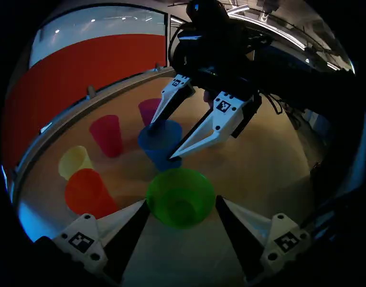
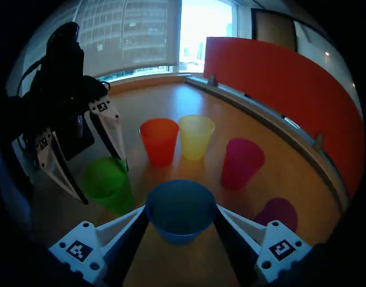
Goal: Pour water
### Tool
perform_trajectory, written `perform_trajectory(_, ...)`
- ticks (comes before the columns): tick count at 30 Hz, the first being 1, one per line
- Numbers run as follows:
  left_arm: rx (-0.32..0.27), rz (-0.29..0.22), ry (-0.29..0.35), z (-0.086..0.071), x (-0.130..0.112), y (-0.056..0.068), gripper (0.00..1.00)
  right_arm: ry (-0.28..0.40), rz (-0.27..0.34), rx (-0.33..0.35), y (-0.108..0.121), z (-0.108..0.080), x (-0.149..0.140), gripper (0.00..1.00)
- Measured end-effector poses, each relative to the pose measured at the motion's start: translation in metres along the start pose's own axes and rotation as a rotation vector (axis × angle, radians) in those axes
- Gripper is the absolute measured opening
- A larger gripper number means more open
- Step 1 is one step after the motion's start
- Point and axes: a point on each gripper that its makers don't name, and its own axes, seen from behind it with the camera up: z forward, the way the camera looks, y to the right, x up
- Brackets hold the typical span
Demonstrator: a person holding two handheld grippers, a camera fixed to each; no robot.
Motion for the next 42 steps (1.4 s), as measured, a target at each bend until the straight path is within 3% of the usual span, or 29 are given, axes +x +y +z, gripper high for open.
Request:
perform_trajectory(15,0.017,0.000,-0.030,-0.007,-0.016,0.003,0.98,-0.008,0.017,-0.017,-0.002,-0.009,-0.014,0.94)
perform_trajectory(20,0.027,-0.007,-0.037,-0.011,-0.019,0.003,0.98,-0.004,0.040,-0.020,-0.003,-0.015,-0.016,1.00)
perform_trajectory(27,0.050,-0.016,-0.032,-0.025,-0.024,0.002,0.98,-0.013,0.040,-0.048,-0.003,-0.028,-0.025,1.00)
perform_trajectory(42,0.152,-0.048,0.007,-0.065,-0.030,-0.002,0.98,0.019,0.054,-0.104,-0.016,-0.077,-0.034,1.00)
